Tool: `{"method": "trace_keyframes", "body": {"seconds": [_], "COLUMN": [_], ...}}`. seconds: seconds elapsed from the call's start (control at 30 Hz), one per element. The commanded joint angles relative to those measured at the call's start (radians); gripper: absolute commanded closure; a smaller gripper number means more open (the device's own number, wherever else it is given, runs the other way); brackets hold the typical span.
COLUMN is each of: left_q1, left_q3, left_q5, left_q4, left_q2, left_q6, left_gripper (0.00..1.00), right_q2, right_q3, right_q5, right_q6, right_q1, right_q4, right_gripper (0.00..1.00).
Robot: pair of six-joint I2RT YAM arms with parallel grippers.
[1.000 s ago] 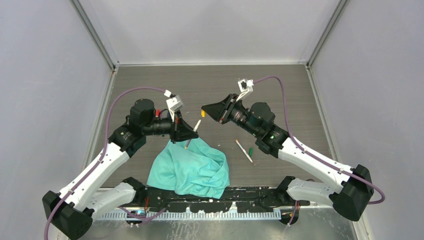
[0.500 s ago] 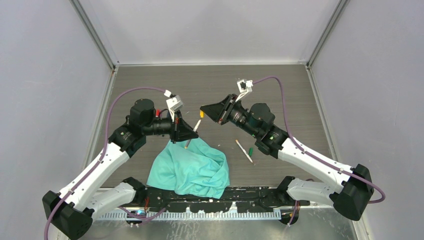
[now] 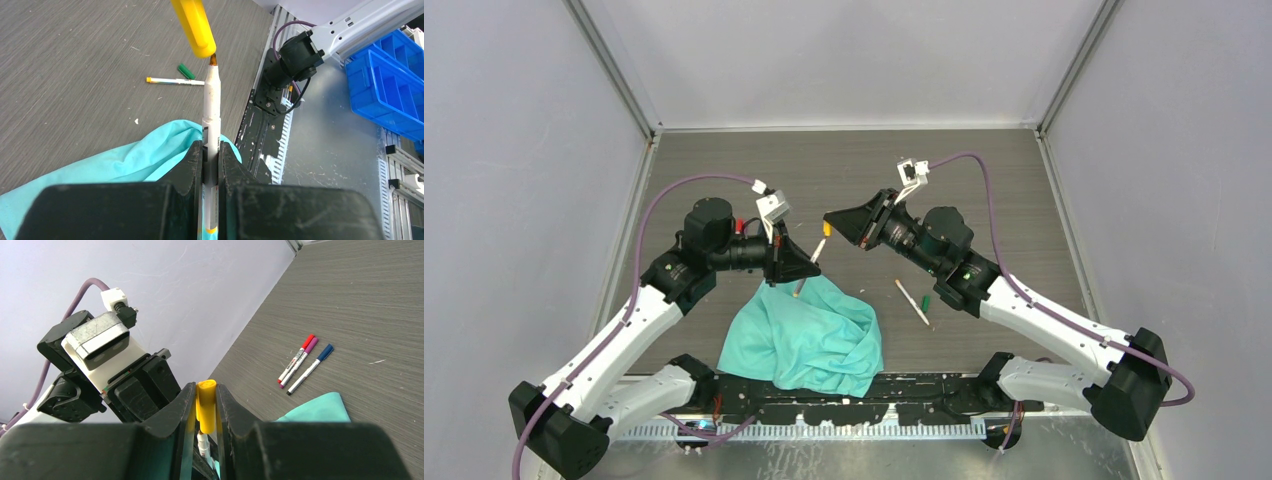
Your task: Insert the pens into the pen caps
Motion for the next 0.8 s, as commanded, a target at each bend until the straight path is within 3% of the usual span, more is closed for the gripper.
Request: {"method": "trace_keyframes", "body": {"seconds": [0.0,0.77], "left_q1": [-0.002,-0.002], "left_q3": [0.005,0.007], "left_q5": [0.0,-0.008], "left_q4": [0.041,0.036], "left_q2": [-0.013,-0.015], "left_q6": [-0.005,-0.004], "left_gripper": [1.0,1.0], "right_q2": [-0.03,-0.032], "right_q3": [0.025,0.026], "right_q5": [0.007,0.004], "right_q6": [0.004,0.006], "right_q1": [0.007,0.007], "right_q4": [0.068,0.072], "right_gripper": [0.99,0.99]}}
